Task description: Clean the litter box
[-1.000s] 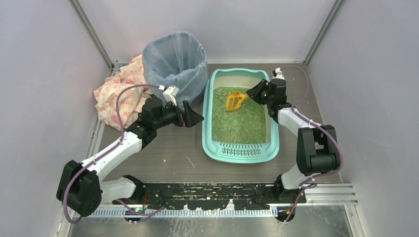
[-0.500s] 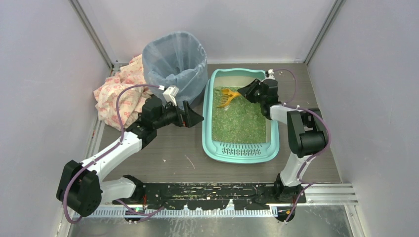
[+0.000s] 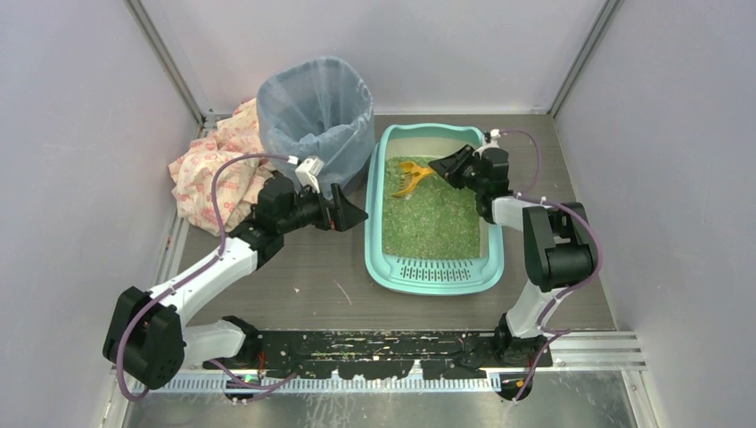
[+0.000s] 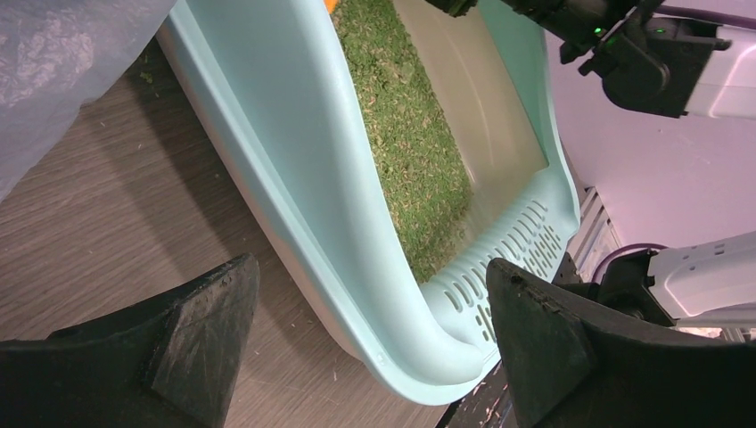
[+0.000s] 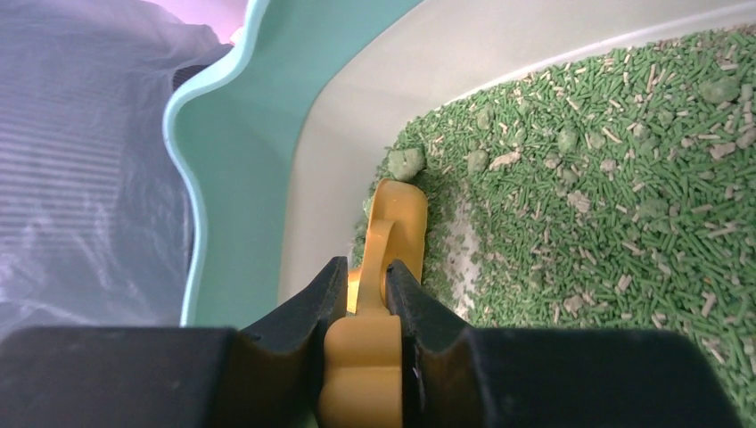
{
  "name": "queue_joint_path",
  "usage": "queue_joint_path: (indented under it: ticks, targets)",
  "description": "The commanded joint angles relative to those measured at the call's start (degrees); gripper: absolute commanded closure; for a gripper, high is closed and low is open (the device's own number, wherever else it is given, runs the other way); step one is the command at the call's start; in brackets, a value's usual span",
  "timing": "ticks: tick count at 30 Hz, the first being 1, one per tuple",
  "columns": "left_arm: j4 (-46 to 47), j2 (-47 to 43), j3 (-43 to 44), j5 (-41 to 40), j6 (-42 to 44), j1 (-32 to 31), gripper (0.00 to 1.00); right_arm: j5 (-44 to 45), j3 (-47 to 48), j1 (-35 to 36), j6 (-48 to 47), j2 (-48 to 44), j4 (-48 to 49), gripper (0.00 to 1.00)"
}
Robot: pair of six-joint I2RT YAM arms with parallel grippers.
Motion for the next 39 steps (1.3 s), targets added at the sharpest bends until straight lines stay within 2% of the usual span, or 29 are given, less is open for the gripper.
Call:
queue_joint_path:
  ticks: [1, 7, 15, 25, 29, 34, 36, 39]
  targets:
    - [3.05, -0.44, -0.39, 0.91, -0.08, 0.3, 0.03, -3.65, -1.4, -2.12, 2.42, -7.09, 4.39, 0.99]
    - [3.35, -0.21, -0.44, 1.15, -0.24, 0.26, 0.03, -5.15, -4.17, -4.12, 4.27, -9.33, 6.85, 0.99]
    - [3.7, -0.21, -0.52, 1.52, -0.49, 0.26, 0.03, -5.79, -6.64, -5.62, 4.01, -14.57, 5.07, 0.99]
    - [3.84, 0.36, -0.48, 1.79, -0.89, 0.22, 0.03, -10.36, -12.24, -14.99, 7.47, -23.52, 7.74, 0.99]
    - [3.83, 0.45, -0.43, 1.87, -0.95, 0.26, 0.03, -15.19, -17.72, -19.66, 16.21, -21.69, 20.64, 0.99]
    - [4.01, 0.7, -0.26, 2.29, -1.06, 0.26, 0.03, -18.74, -22.95, -23.4, 32.89, -11.47, 46.73, 0.99]
    - [4.01, 0.77, -0.34, 2.36, -1.04, 0.26, 0.03, -19.75, -23.88, -24.65, 34.63, -9.5, 48.02, 0.99]
    - [4.39, 0.91, -0.59, 2.45, -1.18, 0.27, 0.03, -19.82, -25.37, -25.97, 33.62, -11.47, 47.68, 0.99]
